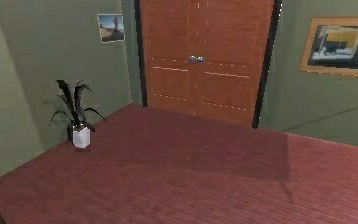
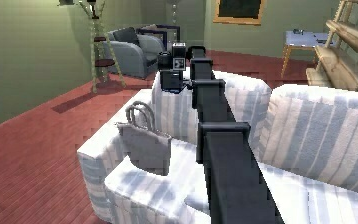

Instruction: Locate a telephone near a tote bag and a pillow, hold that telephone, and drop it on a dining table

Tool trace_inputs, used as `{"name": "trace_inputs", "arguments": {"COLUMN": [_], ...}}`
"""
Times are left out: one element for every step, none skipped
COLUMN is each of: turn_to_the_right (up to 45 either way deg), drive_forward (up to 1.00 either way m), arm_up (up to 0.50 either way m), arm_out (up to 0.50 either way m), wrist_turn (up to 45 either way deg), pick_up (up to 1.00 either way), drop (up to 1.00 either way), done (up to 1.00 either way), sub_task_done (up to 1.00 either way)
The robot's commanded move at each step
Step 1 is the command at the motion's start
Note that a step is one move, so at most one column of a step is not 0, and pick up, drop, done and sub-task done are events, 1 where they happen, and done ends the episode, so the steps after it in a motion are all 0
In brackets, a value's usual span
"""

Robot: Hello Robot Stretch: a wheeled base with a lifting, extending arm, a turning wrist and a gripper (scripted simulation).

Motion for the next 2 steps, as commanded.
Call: {"name": "trace_inputs", "arguments": {"turn_to_the_right": [0.0,0.0], "drive_forward": [0.00,0.00], "arm_up": [0.00,0.00], "arm_out": [0.00,0.00], "wrist_turn": [-45.0,-45.0], "pick_up": [0.00,0.00], "drop": [0.00,0.00], "done": [0.00,0.00], "sub_task_done": [0.00,0.00]}}
